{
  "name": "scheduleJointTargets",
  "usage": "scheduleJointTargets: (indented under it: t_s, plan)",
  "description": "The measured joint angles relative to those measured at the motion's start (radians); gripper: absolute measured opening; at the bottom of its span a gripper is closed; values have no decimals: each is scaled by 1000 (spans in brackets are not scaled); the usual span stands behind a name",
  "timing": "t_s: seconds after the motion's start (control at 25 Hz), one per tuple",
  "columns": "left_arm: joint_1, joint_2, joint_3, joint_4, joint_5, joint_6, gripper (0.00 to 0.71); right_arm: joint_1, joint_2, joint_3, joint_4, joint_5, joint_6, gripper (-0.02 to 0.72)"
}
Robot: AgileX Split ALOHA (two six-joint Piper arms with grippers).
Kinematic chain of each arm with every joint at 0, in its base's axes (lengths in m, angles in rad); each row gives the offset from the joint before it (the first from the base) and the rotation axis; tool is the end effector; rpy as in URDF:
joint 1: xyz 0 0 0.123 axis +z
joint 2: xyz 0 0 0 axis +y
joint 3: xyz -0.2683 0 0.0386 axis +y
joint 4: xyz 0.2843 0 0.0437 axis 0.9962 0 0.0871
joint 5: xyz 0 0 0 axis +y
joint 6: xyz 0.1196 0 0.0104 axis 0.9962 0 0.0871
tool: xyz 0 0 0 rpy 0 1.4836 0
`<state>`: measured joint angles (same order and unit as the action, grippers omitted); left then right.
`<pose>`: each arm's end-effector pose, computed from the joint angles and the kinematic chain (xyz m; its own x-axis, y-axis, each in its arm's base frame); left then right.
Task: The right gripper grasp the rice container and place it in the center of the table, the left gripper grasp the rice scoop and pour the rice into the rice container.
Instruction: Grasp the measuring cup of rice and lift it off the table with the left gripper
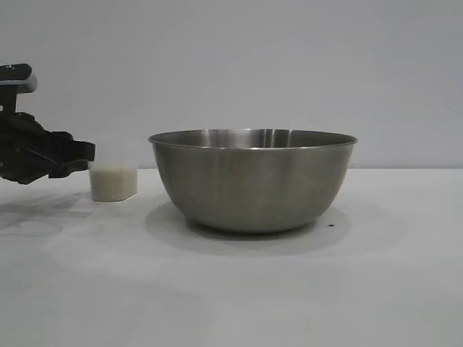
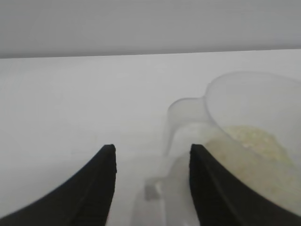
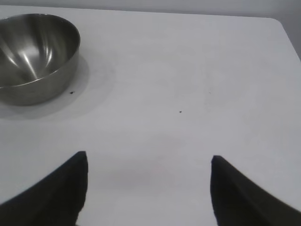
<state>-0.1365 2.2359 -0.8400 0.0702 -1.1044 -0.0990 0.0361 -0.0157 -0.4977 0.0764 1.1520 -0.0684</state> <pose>0.4009 -0.0627 0.0135 -0.2147 -0.0383 -0.9759 0.1825 0.9800 -0.0787 0.0590 0.0105 0.2724 -0.5187 -0.0559 -0.8531 -0.1148 0.9934 0.0047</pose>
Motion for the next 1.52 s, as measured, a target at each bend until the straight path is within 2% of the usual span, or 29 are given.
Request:
scheduleJointTargets:
  t_s: [0.68, 0.96, 1.04, 1.52]
  plan:
    - [0, 48, -73, 0, 31, -4, 360, 0, 0, 0, 0, 0, 0, 478]
    - [0, 50, -77, 0, 29, -4, 63, 0, 0, 0, 0, 0, 0, 478]
    - [0, 50, -77, 0, 28, -4, 0, 0, 0, 0, 0, 0, 0, 478]
    - [0, 50, -77, 0, 28, -27, 0, 0, 0, 0, 0, 0, 0, 478]
